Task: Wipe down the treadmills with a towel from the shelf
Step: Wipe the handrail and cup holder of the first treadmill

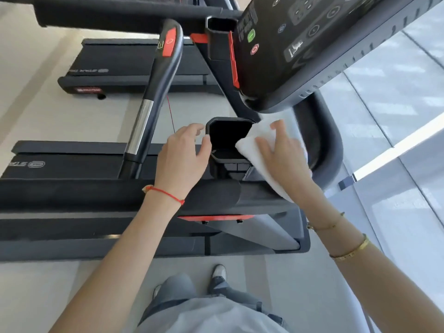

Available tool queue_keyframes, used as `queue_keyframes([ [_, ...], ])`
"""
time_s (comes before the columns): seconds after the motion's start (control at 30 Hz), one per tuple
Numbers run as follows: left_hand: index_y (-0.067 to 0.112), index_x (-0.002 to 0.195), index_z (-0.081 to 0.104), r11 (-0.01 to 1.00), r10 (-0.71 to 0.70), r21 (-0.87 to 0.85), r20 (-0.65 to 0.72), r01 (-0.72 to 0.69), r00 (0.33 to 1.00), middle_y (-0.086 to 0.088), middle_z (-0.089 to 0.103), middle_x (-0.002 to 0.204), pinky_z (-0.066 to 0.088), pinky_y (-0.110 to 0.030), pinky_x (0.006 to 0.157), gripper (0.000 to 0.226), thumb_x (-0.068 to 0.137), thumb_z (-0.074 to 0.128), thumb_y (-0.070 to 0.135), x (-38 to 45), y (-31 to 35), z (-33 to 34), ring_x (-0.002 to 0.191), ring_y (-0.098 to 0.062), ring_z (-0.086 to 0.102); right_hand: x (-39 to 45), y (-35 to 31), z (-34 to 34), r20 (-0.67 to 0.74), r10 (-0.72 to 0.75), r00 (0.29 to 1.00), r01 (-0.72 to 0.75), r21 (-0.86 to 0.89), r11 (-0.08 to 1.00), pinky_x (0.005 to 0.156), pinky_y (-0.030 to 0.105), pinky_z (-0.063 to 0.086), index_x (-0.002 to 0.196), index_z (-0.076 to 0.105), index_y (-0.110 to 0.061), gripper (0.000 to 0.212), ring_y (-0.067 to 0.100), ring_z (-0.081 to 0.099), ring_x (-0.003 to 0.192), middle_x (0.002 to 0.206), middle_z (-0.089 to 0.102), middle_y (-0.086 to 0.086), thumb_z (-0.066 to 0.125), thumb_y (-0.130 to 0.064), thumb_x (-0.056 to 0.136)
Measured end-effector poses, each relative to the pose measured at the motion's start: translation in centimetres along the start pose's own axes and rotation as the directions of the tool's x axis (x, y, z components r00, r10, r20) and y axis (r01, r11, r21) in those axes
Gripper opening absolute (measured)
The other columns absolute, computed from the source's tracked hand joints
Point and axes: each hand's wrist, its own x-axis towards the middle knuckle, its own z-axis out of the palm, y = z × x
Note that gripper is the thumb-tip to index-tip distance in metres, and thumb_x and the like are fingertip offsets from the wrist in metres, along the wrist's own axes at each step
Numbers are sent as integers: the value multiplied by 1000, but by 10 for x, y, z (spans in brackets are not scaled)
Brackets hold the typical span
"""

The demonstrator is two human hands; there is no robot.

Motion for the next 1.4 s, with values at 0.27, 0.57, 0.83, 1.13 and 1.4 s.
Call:
queue_keyframes([
  [0.27,19,135,57,997,-79,17,78,78,994,4,66,128,51,-29,94,39,101,48,35,14,-13,1,106,-9,64,30,11,5,253,8,967,-40,122,992,55,23,27,95,32,-9,25,5,42,68,75,45,-4,38,-33,100],
  [0.57,24,123,64,997,-55,-32,234,64,971,5,69,108,54,-42,88,32,99,49,38,41,-14,9,98,-12,65,77,-3,11,372,-339,864,375,-26,927,59,25,28,117,37,-6,35,11,39,67,93,42,0,37,-33,95],
  [0.83,27,124,62,994,-30,-95,271,57,962,11,67,103,55,-40,83,33,98,47,41,48,-20,15,94,-11,64,95,0,12,430,-510,745,566,-3,824,82,30,34,138,35,-13,40,25,48,112,133,48,5,43,-24,100],
  [1.13,26,122,62,985,-68,-140,246,105,967,12,67,99,57,-35,78,35,96,47,44,45,-24,20,88,-7,64,105,-28,26,457,-588,667,719,-187,669,70,42,50,134,43,-17,38,23,58,96,117,57,-2,38,-35,101],
  [1.4,25,125,63,979,-33,-187,217,75,976,17,68,105,56,-31,84,33,96,52,36,47,-24,21,97,-3,64,95,-10,14,421,-480,769,560,-84,824,76,43,48,136,38,-18,40,27,54,103,127,50,1,38,-31,98],
])
